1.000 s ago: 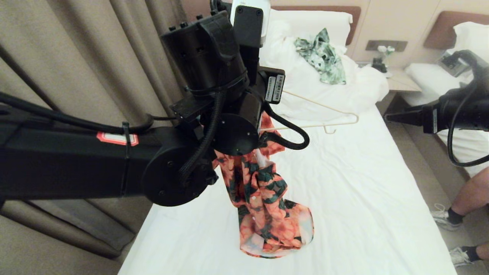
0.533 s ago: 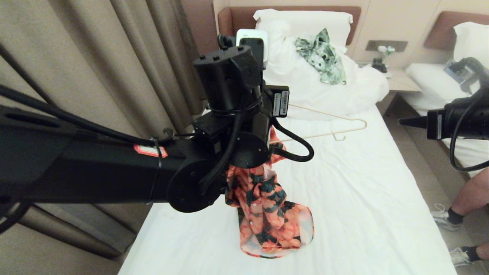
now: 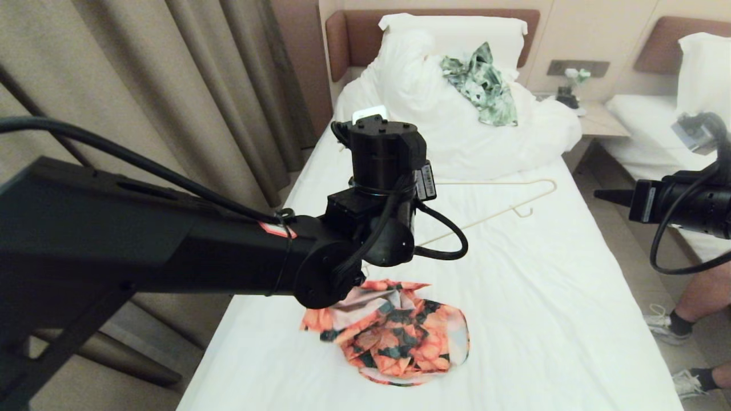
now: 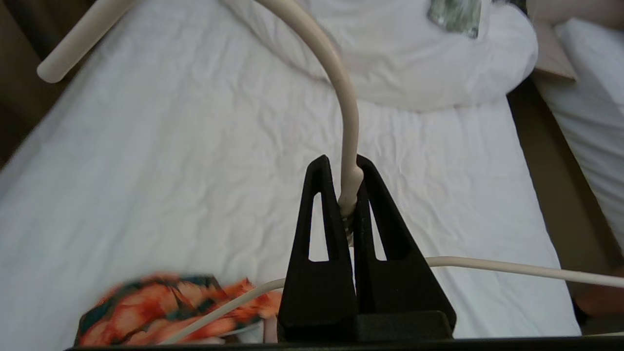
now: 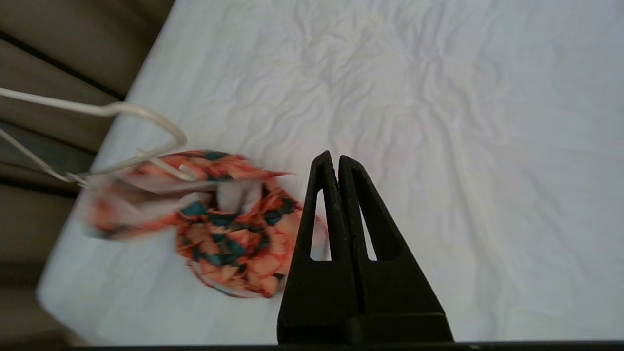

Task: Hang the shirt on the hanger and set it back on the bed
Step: Take the clothes hanger out of the clothes, then place the hanger on the bed

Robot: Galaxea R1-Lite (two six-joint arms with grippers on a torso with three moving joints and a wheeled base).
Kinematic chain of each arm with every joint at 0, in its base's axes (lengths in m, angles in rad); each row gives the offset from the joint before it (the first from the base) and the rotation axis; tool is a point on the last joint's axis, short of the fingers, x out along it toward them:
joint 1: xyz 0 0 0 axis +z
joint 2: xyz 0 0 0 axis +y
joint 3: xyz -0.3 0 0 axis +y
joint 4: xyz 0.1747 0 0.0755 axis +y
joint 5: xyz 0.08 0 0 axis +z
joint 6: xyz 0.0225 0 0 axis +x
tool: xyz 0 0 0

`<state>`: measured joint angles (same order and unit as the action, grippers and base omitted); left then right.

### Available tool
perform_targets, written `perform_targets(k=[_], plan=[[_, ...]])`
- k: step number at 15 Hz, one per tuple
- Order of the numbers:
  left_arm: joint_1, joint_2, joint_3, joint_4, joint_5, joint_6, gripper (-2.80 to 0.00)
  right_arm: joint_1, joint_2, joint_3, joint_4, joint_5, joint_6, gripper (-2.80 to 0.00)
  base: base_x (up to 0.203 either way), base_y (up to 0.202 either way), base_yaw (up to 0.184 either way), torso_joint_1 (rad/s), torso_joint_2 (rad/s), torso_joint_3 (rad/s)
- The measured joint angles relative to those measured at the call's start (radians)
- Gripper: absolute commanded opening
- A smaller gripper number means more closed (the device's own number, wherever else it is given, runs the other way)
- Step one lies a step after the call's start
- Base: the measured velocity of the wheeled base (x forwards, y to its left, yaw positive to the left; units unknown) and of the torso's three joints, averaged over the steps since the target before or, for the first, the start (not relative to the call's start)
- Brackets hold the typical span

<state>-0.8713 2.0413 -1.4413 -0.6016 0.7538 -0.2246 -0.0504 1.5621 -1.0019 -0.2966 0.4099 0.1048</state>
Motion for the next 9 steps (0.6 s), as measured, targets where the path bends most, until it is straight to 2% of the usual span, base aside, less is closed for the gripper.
perform_targets(k=[2, 6, 9], plan=[[0.013, 0.009, -0.008, 0.063, -0.03, -0.044, -2.8, 0.002, -0.006, 0.004, -0.004, 0.01, 0.025, -2.8, 0.0, 0.0, 0.0, 0.0, 0.0, 0.0], [0.101, 0.068, 0.02, 0.254, -0.106, -0.042, -2.8, 0.015, -0.019, 0.001, -0.062, 0.008, 0.048, -2.8, 0.0, 0.0, 0.0, 0.0, 0.0, 0.0], [0.152, 0.157, 0.027, 0.322, -0.171, -0.01, -2.8, 0.022, -0.038, -0.021, -0.121, 0.003, 0.096, -2.8, 0.0, 0.0, 0.0, 0.0, 0.0, 0.0]])
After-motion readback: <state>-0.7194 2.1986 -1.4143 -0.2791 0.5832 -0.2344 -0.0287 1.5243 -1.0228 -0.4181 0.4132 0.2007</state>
